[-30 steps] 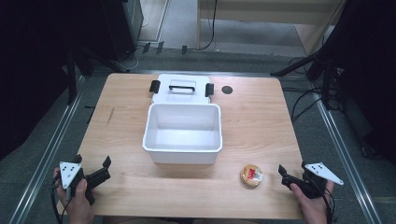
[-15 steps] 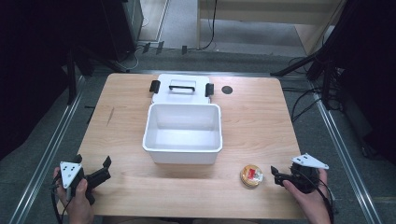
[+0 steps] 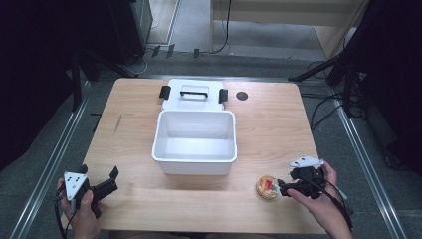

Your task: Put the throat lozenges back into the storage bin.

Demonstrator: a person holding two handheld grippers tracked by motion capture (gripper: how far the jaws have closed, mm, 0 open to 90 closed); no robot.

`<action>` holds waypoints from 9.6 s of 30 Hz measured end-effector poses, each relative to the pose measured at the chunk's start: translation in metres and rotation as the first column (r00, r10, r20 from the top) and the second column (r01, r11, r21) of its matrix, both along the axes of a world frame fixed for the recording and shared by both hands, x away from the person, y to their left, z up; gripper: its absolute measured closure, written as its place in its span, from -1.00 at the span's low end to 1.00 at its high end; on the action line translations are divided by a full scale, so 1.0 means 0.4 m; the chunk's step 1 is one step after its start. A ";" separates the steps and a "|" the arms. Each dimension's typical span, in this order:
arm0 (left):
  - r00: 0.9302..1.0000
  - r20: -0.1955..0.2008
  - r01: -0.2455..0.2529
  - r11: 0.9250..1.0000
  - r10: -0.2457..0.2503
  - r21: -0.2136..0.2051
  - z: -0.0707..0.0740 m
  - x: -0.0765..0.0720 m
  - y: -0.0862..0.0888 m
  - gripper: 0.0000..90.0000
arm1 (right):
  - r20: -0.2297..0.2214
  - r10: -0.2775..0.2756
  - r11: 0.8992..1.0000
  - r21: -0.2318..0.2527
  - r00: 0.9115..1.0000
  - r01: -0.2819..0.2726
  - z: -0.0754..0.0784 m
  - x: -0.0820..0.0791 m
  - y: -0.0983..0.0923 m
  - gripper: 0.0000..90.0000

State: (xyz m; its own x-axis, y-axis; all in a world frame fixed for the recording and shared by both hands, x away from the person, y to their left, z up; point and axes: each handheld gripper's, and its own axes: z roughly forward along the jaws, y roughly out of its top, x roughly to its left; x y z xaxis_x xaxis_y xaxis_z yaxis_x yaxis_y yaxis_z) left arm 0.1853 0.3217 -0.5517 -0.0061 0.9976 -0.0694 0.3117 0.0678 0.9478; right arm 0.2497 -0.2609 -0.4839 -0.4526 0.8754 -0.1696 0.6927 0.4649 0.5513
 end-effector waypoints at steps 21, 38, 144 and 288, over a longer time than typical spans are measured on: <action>1.000 -0.020 0.004 1.000 -0.004 -0.001 0.000 0.005 0.002 -1.00 | -0.249 0.119 0.985 -0.092 0.961 -0.146 -0.022 0.023 0.122 -0.78; 1.000 -0.021 0.008 1.000 -0.008 -0.005 0.000 0.008 0.004 -1.00 | -0.367 0.080 0.989 -0.085 0.927 -0.119 -0.069 0.048 0.164 -0.63; 0.998 -0.055 0.035 0.999 -0.036 -0.020 0.001 0.025 0.006 -1.00 | -0.164 0.503 0.855 -0.046 0.849 -0.516 0.249 0.299 0.476 -0.55; 0.997 -0.062 0.045 0.999 -0.046 -0.015 0.001 0.027 0.005 -1.00 | 0.127 -0.007 0.972 0.234 0.992 -0.023 -0.070 0.015 -0.064 -1.00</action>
